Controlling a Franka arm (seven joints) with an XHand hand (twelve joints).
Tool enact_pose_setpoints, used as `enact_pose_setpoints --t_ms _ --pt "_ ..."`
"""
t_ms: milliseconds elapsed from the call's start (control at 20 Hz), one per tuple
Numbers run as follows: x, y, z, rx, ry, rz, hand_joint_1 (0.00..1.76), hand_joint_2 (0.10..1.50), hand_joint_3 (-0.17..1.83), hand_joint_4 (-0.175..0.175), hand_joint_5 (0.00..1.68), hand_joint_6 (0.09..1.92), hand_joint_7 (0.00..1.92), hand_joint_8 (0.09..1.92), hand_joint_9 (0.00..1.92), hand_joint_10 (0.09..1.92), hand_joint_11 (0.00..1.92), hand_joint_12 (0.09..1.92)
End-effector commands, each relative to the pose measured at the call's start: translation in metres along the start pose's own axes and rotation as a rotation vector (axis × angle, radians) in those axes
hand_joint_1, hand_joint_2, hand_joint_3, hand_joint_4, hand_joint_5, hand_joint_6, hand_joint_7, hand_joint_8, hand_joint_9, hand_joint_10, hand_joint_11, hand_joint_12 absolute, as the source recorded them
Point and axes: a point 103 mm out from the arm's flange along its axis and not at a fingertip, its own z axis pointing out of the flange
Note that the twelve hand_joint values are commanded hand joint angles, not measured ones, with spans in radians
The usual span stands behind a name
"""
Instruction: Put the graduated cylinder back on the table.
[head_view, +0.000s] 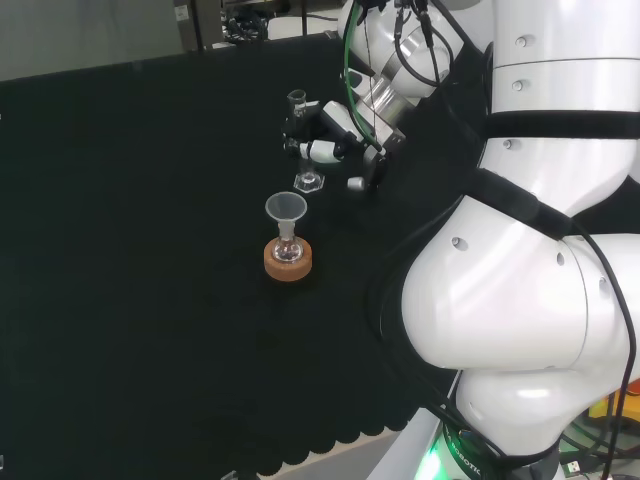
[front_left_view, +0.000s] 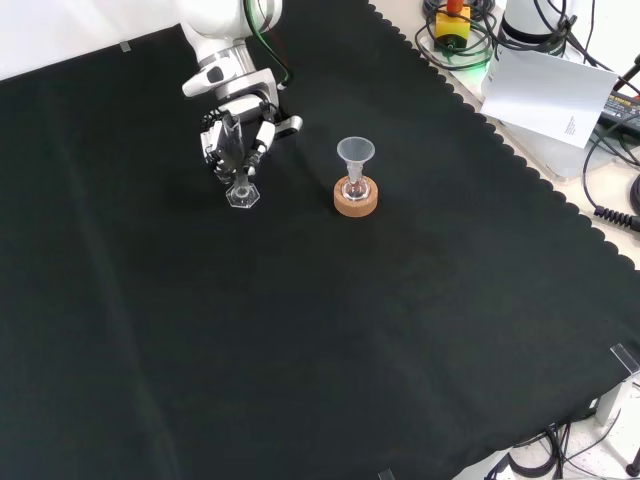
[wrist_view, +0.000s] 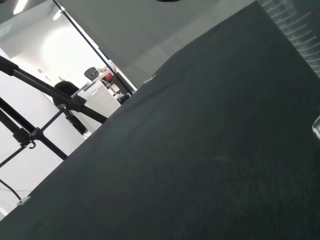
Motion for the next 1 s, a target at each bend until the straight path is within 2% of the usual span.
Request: enact_pose_setpoints --t_ms 50,500,550,700,850,1000 --pt "-0.0037 -0.0041 0.003 -0.005 0.025 0.023 1.1 1.19 -0.06 -0.09 0.92 1.13 1.04 0.42 1.33 0.09 1.19 0.8" --pt "-0.0044 -0.0043 0.0033 0.017 0.082 0.028 1.1 1.2 -0.05 -0.11 0.89 1.17 0.94 0.52 1.29 0.09 1.08 0.89" --pt "-0.0046 -0.0043 0.0029 0.027 0.095 0.027 1.09 1.19 -0.04 -0.09 0.89 1.16 0.91 0.54 1.27 0.09 1.05 0.92" --pt "-0.0033 -0.0044 0.001 0.054 0.105 0.027 1.05 1.16 -0.02 0.03 0.9 1.13 0.8 0.57 1.21 0.09 0.89 1.04" --pt "-0.0015 -0.0044 -0.0007 0.072 0.099 0.034 0.99 1.11 -0.1 -0.013 0.81 0.86 0.72 0.58 1.13 0.09 0.77 1.12" --pt "-0.0001 -0.0042 -0.0021 0.085 0.089 0.046 0.98 1.11 -0.17 -0.021 0.77 0.77 0.69 0.58 1.1 0.09 0.72 1.16"
